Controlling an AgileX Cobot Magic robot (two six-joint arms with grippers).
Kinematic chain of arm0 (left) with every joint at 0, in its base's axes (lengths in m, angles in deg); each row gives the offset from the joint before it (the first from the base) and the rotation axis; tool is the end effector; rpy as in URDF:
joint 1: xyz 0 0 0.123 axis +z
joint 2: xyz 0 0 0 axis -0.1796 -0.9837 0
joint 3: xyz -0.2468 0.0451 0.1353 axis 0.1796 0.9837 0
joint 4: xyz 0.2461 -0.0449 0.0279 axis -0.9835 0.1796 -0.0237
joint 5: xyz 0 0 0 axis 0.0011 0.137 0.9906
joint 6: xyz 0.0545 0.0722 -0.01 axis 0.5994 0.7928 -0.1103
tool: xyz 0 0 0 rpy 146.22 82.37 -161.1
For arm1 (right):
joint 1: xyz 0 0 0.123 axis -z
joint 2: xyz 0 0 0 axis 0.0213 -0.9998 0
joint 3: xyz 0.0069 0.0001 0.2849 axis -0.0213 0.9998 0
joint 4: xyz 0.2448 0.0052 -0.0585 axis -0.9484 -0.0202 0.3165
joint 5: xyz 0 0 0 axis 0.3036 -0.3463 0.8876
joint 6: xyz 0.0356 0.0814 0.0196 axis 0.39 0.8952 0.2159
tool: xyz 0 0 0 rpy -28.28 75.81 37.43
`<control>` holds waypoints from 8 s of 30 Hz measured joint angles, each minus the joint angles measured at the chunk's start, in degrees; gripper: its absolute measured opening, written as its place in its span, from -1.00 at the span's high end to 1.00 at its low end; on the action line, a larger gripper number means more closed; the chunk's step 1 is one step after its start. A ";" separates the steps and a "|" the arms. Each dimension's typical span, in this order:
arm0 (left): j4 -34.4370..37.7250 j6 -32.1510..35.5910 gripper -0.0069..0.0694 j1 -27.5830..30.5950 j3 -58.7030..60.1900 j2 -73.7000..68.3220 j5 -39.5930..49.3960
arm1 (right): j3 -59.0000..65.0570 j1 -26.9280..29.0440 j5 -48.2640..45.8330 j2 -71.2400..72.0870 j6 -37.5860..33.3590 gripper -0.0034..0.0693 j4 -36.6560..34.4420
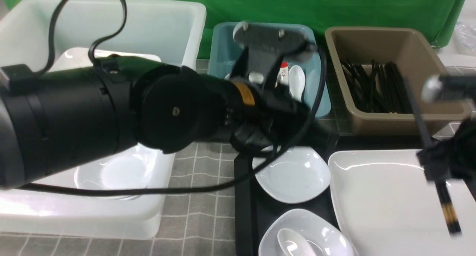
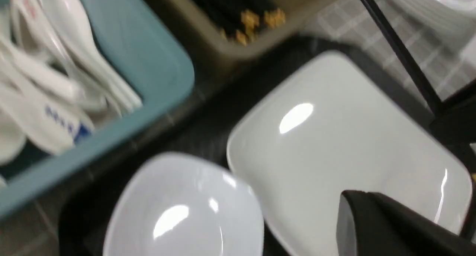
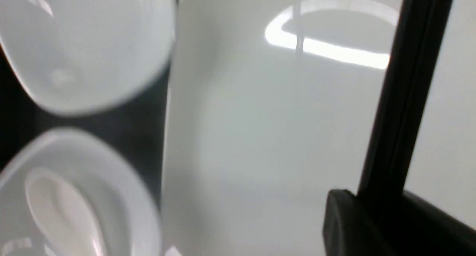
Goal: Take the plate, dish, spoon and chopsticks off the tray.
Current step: Use the right arm to put the chopsticks into the small storage box on the right, then use the left arm to grab a soup spoon from the plate, then use the left arm to put the soup spoon into the small storage box in the middle, then use the left arm to grab a small plate from the dinner plate, then use the left arm to put the small plate into the large storage box on the left, then use the left arm to grab a small plate from the dinner plate
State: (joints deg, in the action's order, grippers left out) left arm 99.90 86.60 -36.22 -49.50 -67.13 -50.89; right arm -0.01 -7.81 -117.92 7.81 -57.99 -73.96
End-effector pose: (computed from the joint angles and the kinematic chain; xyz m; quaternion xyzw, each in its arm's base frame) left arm 0.2389 -0.2611 0.3143 0.2735 0.8140 -0.2741 0.4330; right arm 0.2637 0.0472 0.3052 -0.0526 0.9572 0.0593 0.2782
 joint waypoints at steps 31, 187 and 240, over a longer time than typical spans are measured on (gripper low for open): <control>-2.62 1.36 0.82 0.00 0.00 10.20 21.73 | -35.21 4.44 11.71 -34.90 -2.65 -0.15 0.59; -12.56 -12.23 0.50 -3.78 -14.88 -25.60 40.62 | 2.76 -9.47 -4.42 15.30 -0.05 0.10 0.03; -16.97 1.49 -0.56 49.27 -5.72 -0.94 42.16 | -17.13 -36.32 -3.06 -1.95 -24.98 0.83 -26.61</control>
State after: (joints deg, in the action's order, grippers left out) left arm 82.93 88.09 13.05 -55.23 -68.07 -8.73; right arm -17.14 -44.12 -120.98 5.87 -82.97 -100.57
